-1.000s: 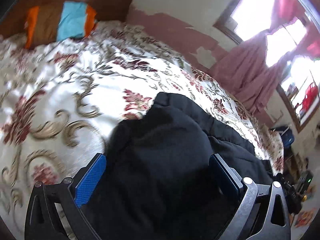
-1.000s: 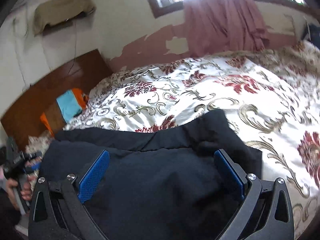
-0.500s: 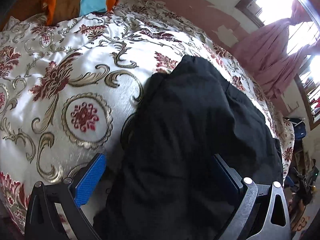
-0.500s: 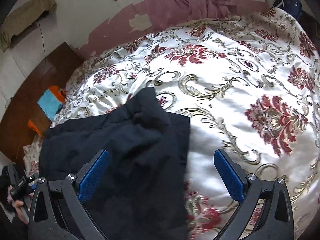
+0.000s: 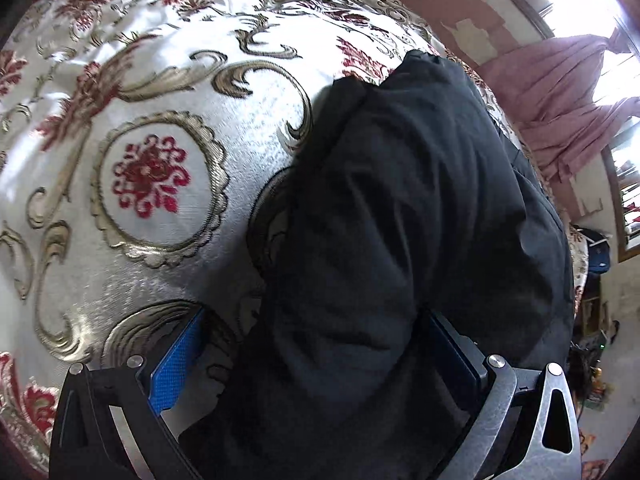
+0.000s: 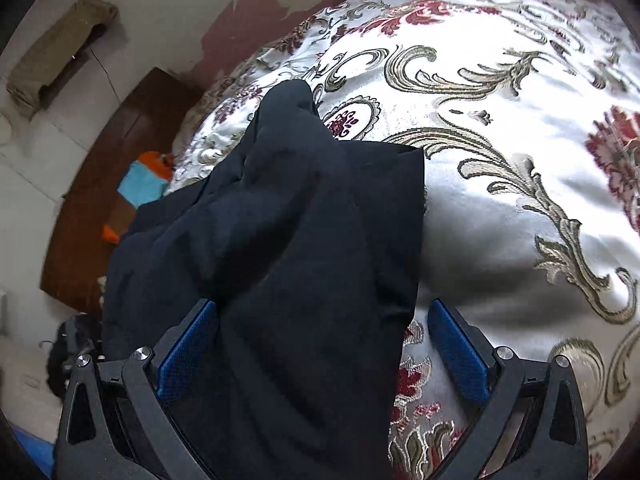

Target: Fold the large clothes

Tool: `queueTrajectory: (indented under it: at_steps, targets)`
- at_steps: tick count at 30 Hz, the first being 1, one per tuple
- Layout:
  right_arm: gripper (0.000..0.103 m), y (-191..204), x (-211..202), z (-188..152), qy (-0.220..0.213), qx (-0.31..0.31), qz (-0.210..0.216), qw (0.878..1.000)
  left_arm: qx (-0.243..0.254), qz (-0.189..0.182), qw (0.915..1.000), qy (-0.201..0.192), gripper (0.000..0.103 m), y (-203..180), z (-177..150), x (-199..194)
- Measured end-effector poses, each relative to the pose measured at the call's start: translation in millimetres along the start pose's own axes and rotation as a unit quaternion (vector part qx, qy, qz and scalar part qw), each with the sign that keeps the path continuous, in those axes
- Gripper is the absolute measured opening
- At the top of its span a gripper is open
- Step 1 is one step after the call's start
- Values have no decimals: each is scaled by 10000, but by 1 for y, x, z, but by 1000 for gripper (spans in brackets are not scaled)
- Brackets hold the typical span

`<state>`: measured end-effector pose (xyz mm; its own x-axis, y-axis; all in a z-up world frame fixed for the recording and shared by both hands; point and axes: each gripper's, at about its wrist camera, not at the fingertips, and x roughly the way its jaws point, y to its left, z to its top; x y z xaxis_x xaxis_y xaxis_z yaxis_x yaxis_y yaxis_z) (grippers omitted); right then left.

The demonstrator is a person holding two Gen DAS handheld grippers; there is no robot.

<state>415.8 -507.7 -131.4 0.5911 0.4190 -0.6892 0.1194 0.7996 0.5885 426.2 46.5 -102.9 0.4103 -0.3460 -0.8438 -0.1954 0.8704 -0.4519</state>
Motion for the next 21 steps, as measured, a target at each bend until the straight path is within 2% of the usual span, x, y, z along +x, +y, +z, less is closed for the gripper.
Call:
queueTrajectory:
  at_steps: [6, 8, 11, 14, 21]
  targets:
    - [102, -13, 0, -6, -27, -193, 584, 9981, 157, -259, 9995, -12, 103, 1, 5, 5]
    - [102, -15, 0, -8, -69, -250, 724, 9970, 220, -334, 9991, -150, 103, 0, 9, 4]
    - [102, -12, -1, -15, -151, -524, 796, 9953, 188, -672, 9959, -568, 103, 4, 15, 4]
    - [102, -6, -2, -20, -154, -726, 931, 9929, 48, -966, 9935, -596, 103, 12, 17, 10]
    - [102, 3, -4, -19, -111, -886, 972, 9912, 254, -1124, 9923, -452, 103, 12, 15, 8]
